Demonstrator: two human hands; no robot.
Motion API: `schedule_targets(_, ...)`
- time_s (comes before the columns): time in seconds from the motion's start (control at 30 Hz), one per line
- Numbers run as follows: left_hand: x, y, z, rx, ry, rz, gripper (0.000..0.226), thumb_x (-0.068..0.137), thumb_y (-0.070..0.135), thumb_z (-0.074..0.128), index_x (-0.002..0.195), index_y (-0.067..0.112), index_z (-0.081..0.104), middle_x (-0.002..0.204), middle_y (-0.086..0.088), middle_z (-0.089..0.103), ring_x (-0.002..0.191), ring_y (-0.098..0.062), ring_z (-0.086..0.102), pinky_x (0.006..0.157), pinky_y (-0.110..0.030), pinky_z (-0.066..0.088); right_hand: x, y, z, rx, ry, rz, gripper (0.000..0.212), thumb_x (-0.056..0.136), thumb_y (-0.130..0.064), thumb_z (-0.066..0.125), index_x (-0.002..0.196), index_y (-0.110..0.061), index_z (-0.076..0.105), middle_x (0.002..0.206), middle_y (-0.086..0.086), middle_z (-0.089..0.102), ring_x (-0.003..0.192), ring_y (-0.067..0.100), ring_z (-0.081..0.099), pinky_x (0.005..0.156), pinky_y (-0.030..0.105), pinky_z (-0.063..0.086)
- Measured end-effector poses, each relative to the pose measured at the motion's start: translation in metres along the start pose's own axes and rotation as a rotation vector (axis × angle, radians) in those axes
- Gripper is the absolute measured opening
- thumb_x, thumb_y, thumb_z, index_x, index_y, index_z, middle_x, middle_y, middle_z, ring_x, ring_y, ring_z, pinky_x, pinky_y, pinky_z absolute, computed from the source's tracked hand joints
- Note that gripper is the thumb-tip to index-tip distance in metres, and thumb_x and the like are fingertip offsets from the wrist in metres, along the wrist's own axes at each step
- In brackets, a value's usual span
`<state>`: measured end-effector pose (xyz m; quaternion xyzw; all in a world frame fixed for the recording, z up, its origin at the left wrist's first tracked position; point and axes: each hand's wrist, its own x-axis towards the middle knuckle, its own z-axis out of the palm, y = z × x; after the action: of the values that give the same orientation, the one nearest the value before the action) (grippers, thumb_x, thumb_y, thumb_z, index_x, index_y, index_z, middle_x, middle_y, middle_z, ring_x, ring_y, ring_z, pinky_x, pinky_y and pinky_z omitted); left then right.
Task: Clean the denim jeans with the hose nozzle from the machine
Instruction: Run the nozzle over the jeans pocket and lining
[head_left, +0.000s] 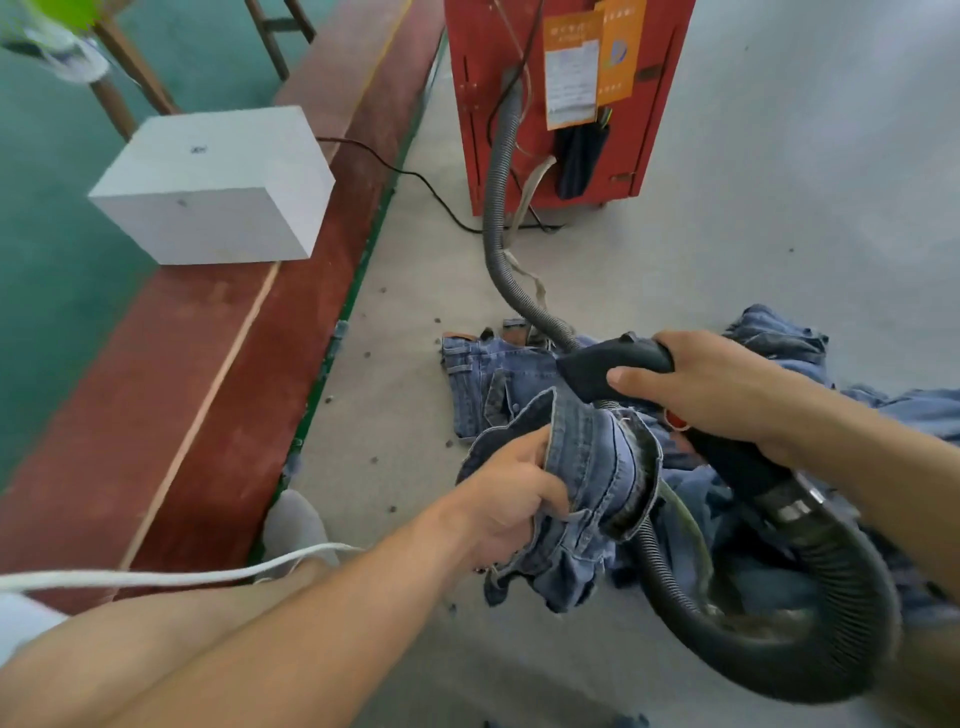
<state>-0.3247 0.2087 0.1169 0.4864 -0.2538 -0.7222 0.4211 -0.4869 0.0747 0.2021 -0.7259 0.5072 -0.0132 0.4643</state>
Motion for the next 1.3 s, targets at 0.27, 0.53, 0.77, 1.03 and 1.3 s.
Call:
schedule_targets(0.27,0.006,0.002,-0.009,-0.012,0.118,-0.093,0.052,0.083,-0.021,0.057,0.124,0.009,0.069,0.111,-0.01,0.07,0.104,-0.026,0.063,0.1,-0.045,0.049,-0.01,-0.003,-0.002,-0.171,-0.188,0.006,0.026,0.094,-0.047,0.071,0.092,-0.023,0.065,0.048,-0.005,0.059,0.04,0.012,0.057,0.042,0.025,0.048)
schedule_targets(0.53,0.011,0.017,-0.02,-0.384,0.346,-0.308,0.026,0.069,0.022,0.066,0.092,0.011,0.067,0.1,-0.014,0.07,0.082,-0.032,0.066,0.082,-0.04,0.055,-0.007,0.008,-0.022,-0.052,-0.075,0.005,0.025,0.096,-0.044,0.072,0.087,-0.023,0.062,0.047,0.001,0.058,0.039,0.02,0.057,0.042,0.029,0.05)
schedule_targets(0.77,0.01,0.018,-0.018,-0.353,0.219,-0.402,0.055,0.098,0.054,0.061,0.122,0.006,0.074,0.121,-0.021,0.073,0.108,-0.035,0.073,0.094,-0.047,0.058,-0.002,0.02,-0.007,-0.073,-0.258,0.152,0.028,0.093,-0.046,0.074,0.1,-0.019,0.067,0.051,-0.005,0.06,0.046,0.017,0.06,0.05,0.03,0.055)
schedule_targets(1.03,0.011,0.006,-0.012,-0.043,0.375,-0.251,0.031,0.104,0.011,0.058,0.133,0.002,0.063,0.119,-0.022,0.073,0.114,-0.041,0.069,0.103,-0.056,0.053,0.012,0.029,-0.001,0.144,-0.045,0.158,0.031,0.098,-0.04,0.07,0.103,-0.011,0.064,0.06,0.005,0.058,0.043,0.02,0.057,0.048,0.031,0.053)
schedule_targets(1.3,0.013,0.004,-0.01,-0.225,0.293,-0.25,0.034,0.101,0.008,0.053,0.127,-0.011,0.063,0.13,-0.034,0.063,0.106,-0.044,0.067,0.099,-0.055,0.053,0.016,0.036,0.026,0.02,-0.083,0.166,0.031,0.096,-0.042,0.07,0.094,-0.012,0.065,0.06,0.002,0.06,0.045,0.017,0.058,0.048,0.031,0.054)
